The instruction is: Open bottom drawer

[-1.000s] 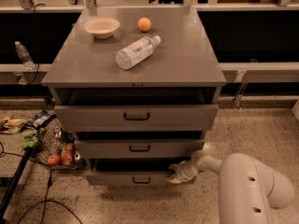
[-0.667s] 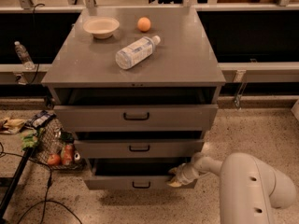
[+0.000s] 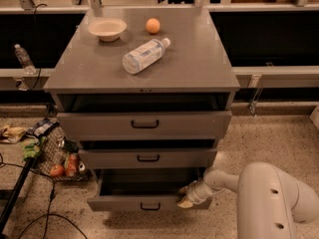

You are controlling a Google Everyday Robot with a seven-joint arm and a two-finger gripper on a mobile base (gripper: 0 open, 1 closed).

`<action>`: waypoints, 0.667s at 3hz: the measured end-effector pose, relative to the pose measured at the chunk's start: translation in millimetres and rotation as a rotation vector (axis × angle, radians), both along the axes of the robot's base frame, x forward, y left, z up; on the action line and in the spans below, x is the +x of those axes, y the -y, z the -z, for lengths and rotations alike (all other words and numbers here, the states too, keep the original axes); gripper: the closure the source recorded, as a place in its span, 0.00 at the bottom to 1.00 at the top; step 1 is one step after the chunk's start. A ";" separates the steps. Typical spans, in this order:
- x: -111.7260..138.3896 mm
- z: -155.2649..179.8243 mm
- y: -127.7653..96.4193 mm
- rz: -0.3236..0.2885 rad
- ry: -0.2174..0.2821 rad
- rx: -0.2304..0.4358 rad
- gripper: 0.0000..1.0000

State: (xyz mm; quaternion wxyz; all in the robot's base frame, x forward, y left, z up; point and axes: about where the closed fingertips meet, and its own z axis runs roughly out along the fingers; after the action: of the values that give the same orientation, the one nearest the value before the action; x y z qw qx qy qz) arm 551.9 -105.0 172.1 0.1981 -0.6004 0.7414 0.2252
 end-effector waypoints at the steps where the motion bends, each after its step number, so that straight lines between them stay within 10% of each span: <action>1: 0.0 0.0 0.0 0.000 0.000 0.000 0.51; 2: -38.5 -0.6 -9.8 -0.014 -0.094 0.039 0.27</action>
Offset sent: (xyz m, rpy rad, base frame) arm -0.1230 0.0277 0.0101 0.1280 0.3061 0.0418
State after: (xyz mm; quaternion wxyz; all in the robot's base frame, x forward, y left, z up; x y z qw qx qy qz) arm 513.4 -95.2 172.8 0.1733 -0.5902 0.7411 0.2690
